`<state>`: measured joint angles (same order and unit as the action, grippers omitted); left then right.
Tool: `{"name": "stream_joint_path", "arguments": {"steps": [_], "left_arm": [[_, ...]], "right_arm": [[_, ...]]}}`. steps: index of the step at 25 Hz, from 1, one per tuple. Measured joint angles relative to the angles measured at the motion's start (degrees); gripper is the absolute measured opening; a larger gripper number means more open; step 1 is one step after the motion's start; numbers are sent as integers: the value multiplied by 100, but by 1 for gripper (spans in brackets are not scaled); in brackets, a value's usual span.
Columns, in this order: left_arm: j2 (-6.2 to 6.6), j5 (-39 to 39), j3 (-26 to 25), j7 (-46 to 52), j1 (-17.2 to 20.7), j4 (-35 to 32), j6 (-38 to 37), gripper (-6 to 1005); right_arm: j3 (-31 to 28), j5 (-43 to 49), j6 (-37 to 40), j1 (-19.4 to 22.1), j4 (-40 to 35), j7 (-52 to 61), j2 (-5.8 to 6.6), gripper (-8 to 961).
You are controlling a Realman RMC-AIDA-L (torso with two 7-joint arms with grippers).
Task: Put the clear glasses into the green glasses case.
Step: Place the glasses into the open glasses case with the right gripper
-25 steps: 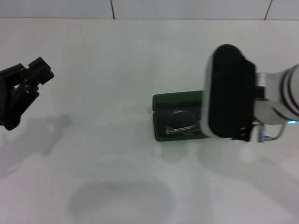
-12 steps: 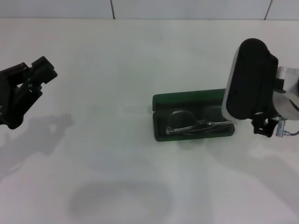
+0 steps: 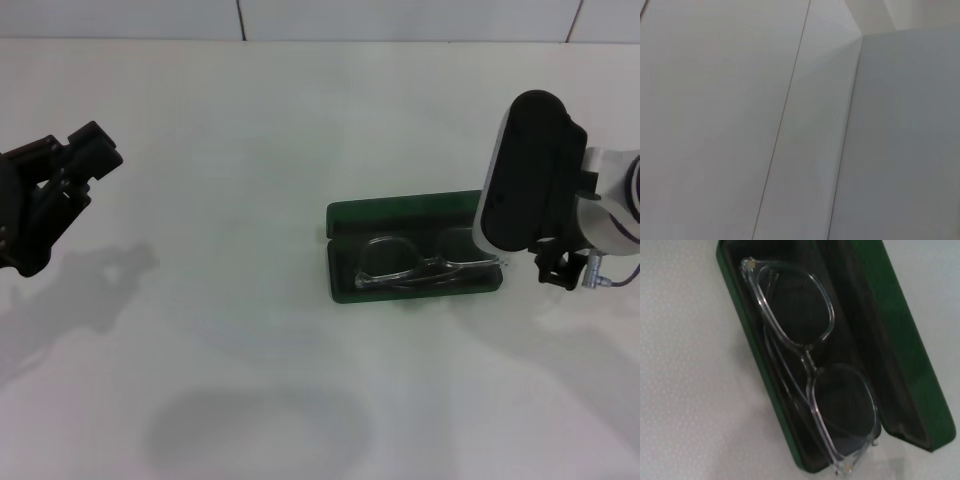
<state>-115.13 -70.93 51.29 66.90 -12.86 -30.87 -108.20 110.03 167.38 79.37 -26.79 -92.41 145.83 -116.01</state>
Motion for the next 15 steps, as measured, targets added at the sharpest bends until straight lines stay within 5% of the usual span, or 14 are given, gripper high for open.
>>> {"name": "stream_joint_path", "arguments": {"steps": [15], "left_arm": [[-9,0,-3,-8,65,3,2,149]], "right_arm": [[-2,-553,-550,-90,477,-156,9,36]]}}
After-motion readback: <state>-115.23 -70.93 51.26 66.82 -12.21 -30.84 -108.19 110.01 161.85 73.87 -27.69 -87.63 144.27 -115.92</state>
